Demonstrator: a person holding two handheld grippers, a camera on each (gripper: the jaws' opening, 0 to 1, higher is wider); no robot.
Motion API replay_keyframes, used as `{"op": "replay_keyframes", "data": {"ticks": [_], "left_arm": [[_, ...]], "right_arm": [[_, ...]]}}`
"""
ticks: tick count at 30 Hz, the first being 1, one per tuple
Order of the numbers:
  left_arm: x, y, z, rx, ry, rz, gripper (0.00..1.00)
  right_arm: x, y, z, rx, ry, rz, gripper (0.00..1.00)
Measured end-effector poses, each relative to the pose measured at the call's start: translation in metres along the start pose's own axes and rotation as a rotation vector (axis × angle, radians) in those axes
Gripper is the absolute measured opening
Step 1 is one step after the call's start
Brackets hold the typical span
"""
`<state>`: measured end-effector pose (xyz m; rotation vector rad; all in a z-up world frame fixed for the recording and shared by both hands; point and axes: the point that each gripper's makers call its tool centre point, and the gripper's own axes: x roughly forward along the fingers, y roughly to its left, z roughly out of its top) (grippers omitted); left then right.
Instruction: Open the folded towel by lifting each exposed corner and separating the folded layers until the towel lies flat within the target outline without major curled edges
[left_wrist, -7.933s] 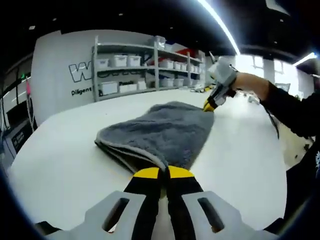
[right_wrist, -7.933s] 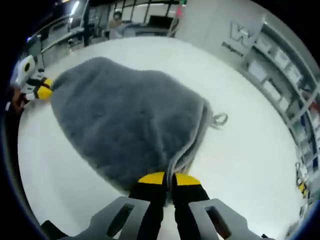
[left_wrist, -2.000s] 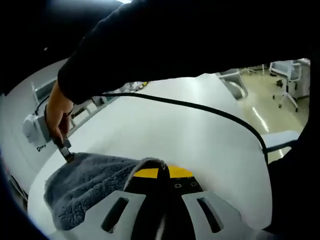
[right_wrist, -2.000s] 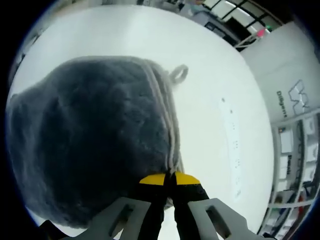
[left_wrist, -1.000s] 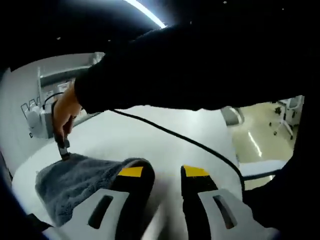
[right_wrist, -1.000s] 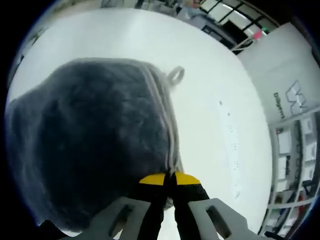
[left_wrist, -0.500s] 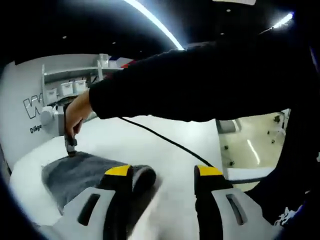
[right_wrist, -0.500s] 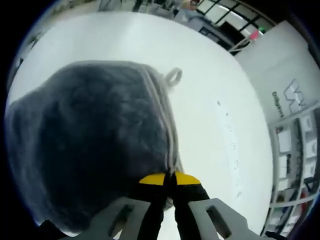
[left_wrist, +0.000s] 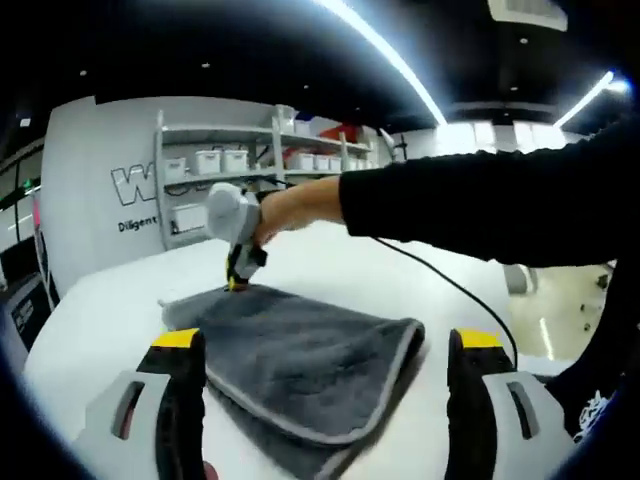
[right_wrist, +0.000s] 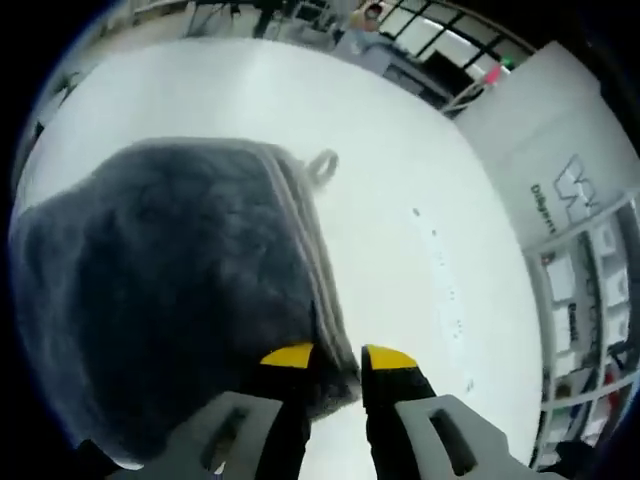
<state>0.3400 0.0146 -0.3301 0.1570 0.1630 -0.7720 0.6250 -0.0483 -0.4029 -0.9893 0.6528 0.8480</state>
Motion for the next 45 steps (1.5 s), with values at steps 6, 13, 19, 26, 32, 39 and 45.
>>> {"op": "replay_keyframes", "data": {"ticks": [6,13,19,26,32,39,45], "left_arm": [[-0.008,0.025,0.001,-0.054,-0.012,0.045,1.00],[-0.015,0.041,0.002,-0.092,-0.032,0.071,1.00],[-0.023,0.057,0.005,-0.120,-0.042,0.075,1.00],[-0.027,0.057,0.011,-0.103,-0.056,0.104,1.00],[-0.031,0.058,0.016,-0.098,-0.082,0.129,0.97],[-0.033,0.062,0.016,-0.094,-0.097,0.139,0.94],[-0.036,0.070,0.012,-0.072,-0.067,0.157,1.00]], "right_arm": [[-0.020,-0.024,0.012,0.083,-0.095,-0.096,0.54],[-0.052,-0.040,0.026,0.180,-0.185,-0.191,0.97],[-0.094,-0.033,0.032,0.412,-0.307,-0.203,0.98],[-0.131,-0.022,0.038,0.438,-0.420,-0.218,0.99],[-0.155,-0.002,0.033,0.446,-0.507,-0.238,0.84],[-0.167,0.029,0.012,0.483,-0.586,-0.221,0.88],[-0.174,0.044,-0.005,0.491,-0.569,-0.275,0.99]]}}
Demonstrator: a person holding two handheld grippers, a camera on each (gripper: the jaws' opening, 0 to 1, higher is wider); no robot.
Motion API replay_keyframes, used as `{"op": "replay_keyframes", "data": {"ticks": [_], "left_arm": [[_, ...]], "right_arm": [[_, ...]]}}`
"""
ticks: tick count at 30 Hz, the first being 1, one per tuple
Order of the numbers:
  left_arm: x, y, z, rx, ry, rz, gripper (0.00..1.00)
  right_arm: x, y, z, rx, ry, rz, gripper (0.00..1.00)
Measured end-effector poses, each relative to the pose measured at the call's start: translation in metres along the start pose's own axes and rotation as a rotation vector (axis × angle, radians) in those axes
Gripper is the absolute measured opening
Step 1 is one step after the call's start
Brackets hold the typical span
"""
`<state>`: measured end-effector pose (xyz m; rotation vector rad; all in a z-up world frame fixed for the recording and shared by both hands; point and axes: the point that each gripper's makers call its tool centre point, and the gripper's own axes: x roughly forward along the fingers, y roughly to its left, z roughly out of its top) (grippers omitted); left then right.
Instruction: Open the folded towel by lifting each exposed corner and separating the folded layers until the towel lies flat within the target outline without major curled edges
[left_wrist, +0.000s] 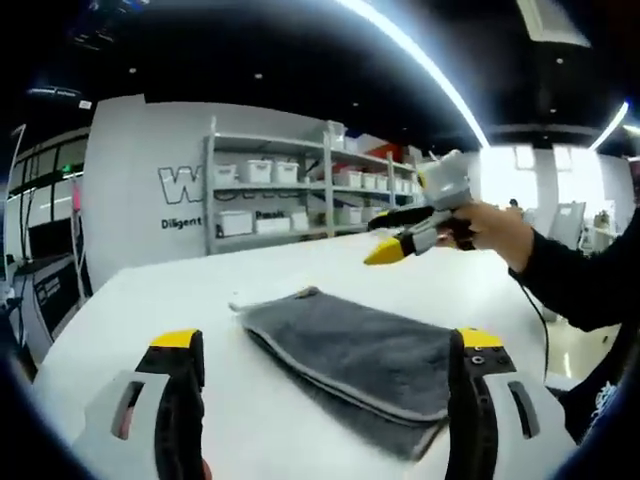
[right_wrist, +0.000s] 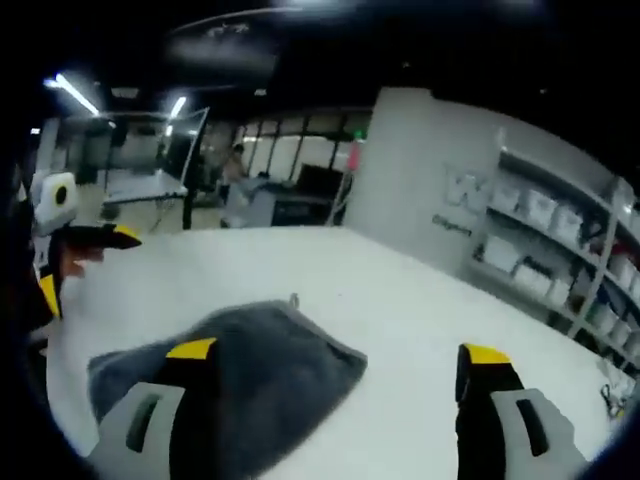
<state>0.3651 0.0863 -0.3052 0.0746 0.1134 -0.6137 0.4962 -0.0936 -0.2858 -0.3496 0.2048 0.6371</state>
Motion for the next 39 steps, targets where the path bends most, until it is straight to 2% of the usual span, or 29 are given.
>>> {"op": "replay_keyframes", "data": {"ticks": [2,12,17,39], "left_arm": [[-0.001,-0.002,-0.006,0.030,0.048,-0.004,1.00],[-0.007,-0.008,-0.001,0.036,0.023,-0.005,1.00],[-0.008,0.007,0.003,0.031,0.019,-0.003,1.00],[-0.017,0.025,0.004,0.028,0.012,-0.001,1.00]], "right_arm": [[-0.008,0.000,-0.005,-0.001,0.001,-0.022,0.99],[-0.038,0.016,0.000,-0.007,-0.058,-0.045,0.99],[-0.055,0.022,0.002,-0.012,-0.080,-0.069,0.99],[-0.099,0.048,-0.001,0.020,-0.133,-0.094,0.97]]}}
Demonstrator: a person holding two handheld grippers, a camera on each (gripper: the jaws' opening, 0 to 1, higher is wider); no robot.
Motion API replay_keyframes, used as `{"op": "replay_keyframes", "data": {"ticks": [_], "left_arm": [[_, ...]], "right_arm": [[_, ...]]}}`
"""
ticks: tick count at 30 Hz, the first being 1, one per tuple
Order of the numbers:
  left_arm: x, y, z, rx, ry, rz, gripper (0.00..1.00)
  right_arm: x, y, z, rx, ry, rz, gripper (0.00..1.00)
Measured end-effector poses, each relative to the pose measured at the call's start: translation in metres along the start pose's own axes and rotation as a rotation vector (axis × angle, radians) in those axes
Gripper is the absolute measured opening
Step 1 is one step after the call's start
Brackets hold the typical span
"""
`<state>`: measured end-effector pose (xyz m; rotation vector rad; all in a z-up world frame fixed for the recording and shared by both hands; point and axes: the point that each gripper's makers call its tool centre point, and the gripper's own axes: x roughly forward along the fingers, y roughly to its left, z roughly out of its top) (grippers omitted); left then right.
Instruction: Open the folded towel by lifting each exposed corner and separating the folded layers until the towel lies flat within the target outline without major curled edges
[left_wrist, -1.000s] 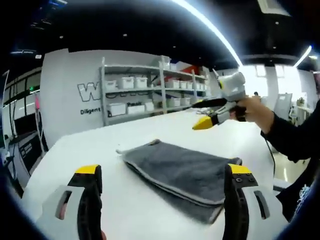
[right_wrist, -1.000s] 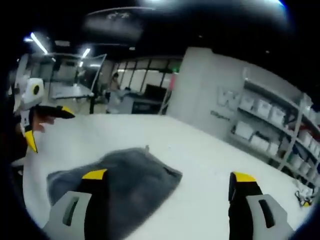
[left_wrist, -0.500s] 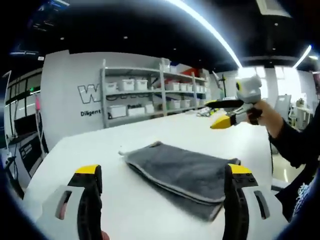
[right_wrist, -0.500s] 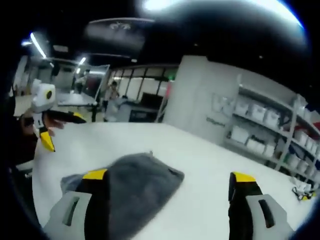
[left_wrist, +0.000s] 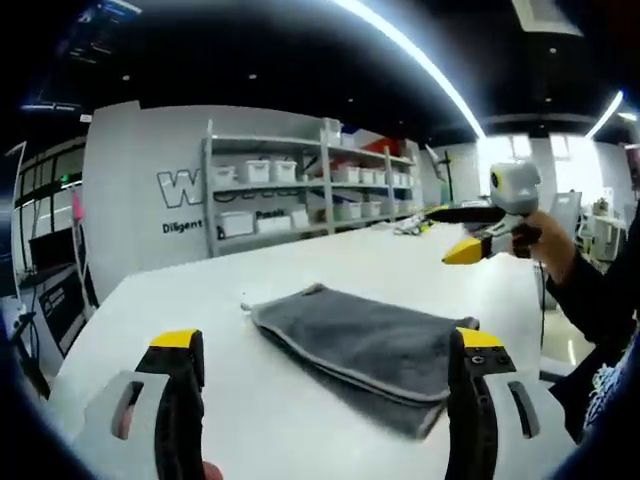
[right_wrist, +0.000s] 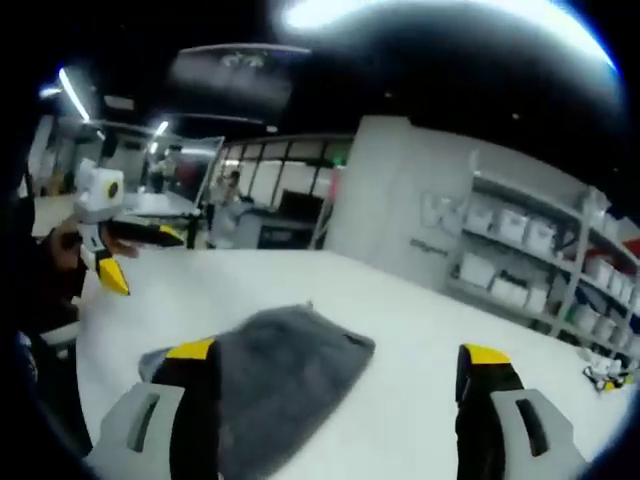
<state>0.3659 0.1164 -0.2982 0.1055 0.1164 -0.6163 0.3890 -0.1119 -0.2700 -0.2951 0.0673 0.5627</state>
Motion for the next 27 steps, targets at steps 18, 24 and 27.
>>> {"op": "replay_keyframes", "data": {"ticks": [18,24,27], "left_arm": [[-0.010,0.001,-0.009,-0.007,0.016,0.003,1.00],[-0.013,-0.003,-0.009,-0.031,0.009,-0.025,0.99],[-0.015,-0.003,-0.009,-0.027,0.012,-0.018,0.99]], "right_arm": [[-0.030,0.010,-0.022,0.021,0.010,0.004,0.96],[-0.041,0.011,-0.028,-0.002,0.008,-0.005,0.94],[-0.046,0.019,-0.030,0.002,0.003,0.017,0.95]]}}
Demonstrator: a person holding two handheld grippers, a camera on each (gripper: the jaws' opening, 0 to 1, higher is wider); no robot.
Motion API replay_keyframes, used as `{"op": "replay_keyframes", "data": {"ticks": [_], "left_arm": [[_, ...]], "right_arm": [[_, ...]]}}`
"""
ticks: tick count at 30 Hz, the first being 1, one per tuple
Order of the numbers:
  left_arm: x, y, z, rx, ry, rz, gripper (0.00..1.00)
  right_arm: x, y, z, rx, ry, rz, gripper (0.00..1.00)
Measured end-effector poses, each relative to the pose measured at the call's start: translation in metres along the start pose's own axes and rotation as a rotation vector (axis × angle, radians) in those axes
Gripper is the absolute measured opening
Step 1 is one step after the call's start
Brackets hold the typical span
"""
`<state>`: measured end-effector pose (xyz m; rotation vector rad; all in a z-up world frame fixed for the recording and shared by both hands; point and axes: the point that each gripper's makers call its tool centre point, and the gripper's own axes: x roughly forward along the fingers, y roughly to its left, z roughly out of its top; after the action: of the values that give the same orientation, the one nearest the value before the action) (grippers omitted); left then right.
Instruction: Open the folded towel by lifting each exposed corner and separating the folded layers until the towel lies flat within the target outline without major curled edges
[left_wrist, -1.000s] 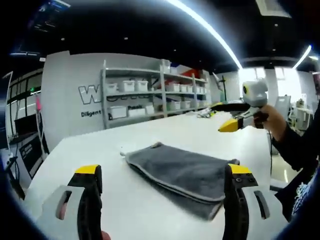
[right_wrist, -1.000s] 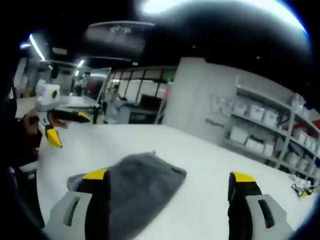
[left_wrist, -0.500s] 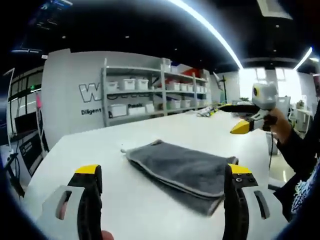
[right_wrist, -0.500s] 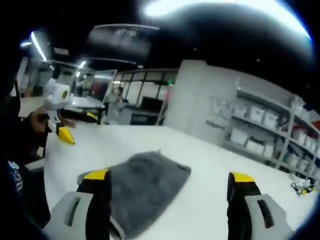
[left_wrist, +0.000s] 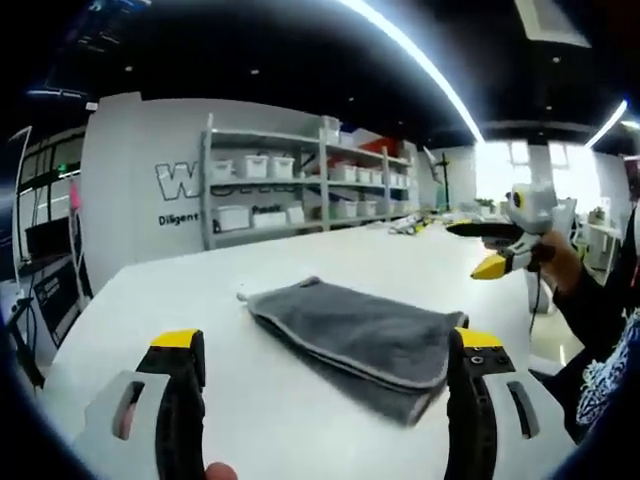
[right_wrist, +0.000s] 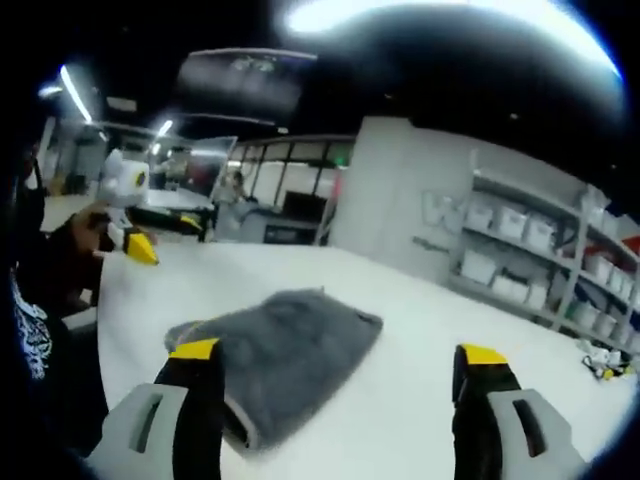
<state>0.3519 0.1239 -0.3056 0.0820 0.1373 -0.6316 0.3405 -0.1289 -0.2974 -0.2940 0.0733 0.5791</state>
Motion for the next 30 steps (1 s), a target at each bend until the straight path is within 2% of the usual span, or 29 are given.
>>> {"op": "replay_keyframes", "data": {"ticks": [6,16,24,30], "left_arm": [[-0.001,0.002,-0.001,-0.004,0.007,0.008,0.99],[0.002,0.007,0.000,-0.011,0.015,0.020,0.99],[0.001,0.012,-0.001,-0.031,0.012,0.027,0.99],[0.004,0.013,0.002,-0.046,0.012,0.018,0.99]], "right_arm": [[-0.004,0.002,-0.004,-0.007,0.011,-0.006,0.95],[-0.003,0.002,-0.002,-0.012,0.002,-0.018,0.94],[-0.005,0.018,-0.007,-0.005,0.004,0.018,0.93],[-0.007,0.039,-0.016,-0.004,0.030,0.071,0.92]]}}
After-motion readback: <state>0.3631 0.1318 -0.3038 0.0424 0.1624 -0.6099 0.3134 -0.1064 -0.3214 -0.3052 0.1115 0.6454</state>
